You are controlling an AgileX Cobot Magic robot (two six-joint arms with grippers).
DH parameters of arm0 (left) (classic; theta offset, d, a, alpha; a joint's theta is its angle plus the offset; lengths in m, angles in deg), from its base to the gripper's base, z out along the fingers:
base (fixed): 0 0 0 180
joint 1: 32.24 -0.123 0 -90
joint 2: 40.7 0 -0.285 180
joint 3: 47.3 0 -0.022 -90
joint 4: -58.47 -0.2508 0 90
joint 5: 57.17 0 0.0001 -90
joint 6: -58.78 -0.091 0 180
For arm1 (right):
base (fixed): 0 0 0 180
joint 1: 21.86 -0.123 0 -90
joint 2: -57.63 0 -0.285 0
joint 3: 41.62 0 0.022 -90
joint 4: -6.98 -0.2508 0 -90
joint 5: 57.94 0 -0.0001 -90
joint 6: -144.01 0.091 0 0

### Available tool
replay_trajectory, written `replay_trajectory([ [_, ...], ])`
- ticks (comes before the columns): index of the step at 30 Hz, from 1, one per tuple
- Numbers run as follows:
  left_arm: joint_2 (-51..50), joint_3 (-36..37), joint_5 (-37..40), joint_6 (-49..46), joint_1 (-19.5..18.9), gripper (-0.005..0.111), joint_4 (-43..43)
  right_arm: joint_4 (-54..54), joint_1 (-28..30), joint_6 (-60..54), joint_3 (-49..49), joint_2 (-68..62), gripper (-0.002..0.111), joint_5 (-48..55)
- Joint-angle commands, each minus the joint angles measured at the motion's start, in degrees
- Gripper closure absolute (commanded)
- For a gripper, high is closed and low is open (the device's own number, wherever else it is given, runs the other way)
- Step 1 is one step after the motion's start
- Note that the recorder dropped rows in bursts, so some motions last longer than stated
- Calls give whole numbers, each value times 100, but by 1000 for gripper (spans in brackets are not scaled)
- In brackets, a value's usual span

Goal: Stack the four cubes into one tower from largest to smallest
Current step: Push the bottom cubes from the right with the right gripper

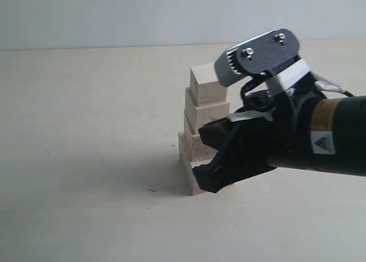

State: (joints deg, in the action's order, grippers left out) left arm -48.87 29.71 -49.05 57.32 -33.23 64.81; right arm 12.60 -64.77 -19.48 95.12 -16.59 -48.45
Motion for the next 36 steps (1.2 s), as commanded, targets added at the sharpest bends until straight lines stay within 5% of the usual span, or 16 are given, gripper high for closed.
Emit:
replay_trajectory([
  [1,38,21,-4,-2,38,107,32,41,64,207,-331,1009,108,118],
  [10,38,21,-4,10,38,107,32,252,980,459,-513,2484,108,1322],
  [17,38,21,-4,-2,38,107,32,-735,651,-562,-513,2219,108,1597],
  [28,38,21,-4,9,38,107,32,-562,-301,-675,-503,-19,108,-468],
  [36,38,21,-4,9,38,107,32,-562,-342,-743,-503,-1392,108,-1660],
])
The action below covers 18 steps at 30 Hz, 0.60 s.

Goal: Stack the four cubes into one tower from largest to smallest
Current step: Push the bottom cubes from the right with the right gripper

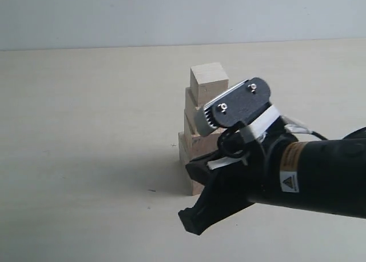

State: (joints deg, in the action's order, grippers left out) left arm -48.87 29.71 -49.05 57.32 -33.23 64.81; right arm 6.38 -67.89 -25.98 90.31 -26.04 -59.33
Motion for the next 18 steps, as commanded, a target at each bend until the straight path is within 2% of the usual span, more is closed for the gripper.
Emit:
replay_trajectory([
  [1,38,21,-4,9,38,107,32,60,-30,-93,-22,-541,108,-678],
  [10,38,21,-4,-1,38,107,32,-61,17,-355,-14,-879,108,-1110],
  [18,38,21,-4,12,38,107,32,-539,513,-435,-14,-904,108,-1165],
])
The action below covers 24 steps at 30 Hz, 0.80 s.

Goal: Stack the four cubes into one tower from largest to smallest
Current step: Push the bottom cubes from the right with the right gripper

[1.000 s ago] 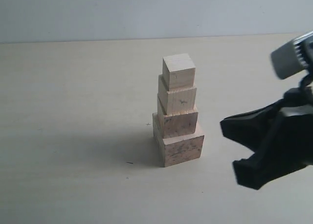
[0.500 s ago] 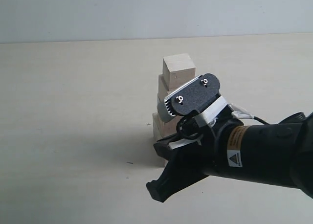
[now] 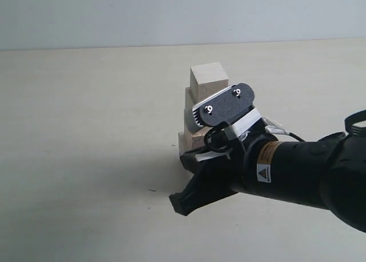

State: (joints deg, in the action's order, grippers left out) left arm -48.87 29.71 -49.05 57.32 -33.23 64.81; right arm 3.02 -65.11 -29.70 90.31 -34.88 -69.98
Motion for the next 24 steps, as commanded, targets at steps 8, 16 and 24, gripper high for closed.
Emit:
replay_trajectory([
  [8,38,21,-4,-1,38,107,32,-214,237,-63,-14,-21,108,-314],
  [16,38,21,-4,12,38,107,32,-214,225,86,-14,-125,108,-469],
  [24,38,21,-4,12,38,107,32,-214,190,132,-14,-110,108,18],
])
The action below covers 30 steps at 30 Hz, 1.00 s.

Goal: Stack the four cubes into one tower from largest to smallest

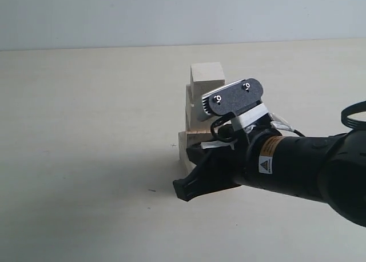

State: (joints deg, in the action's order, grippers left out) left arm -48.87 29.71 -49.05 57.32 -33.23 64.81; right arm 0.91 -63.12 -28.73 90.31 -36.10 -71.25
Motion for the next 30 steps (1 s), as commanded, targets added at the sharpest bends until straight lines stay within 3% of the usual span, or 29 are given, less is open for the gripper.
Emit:
replay_trajectory([
  [1,38,21,-4,12,38,107,32,-2,-51,46,-14,41,108,217],
  [7,38,21,-4,0,38,107,32,-2,-140,60,-110,509,108,497],
  [16,38,21,-4,12,38,107,32,-257,-140,358,-865,2294,108,908],
  [25,38,21,-4,-2,38,107,32,-286,-128,358,-900,3362,108,1601],
  [27,38,21,-4,-2,38,107,32,-296,-128,447,-900,3410,104,1663],
  [29,38,21,-4,-2,38,107,32,-298,-128,484,-900,3410,89,1663],
  [30,38,21,-4,-2,38,107,32,-298,-128,528,-900,3410,75,1663],
])
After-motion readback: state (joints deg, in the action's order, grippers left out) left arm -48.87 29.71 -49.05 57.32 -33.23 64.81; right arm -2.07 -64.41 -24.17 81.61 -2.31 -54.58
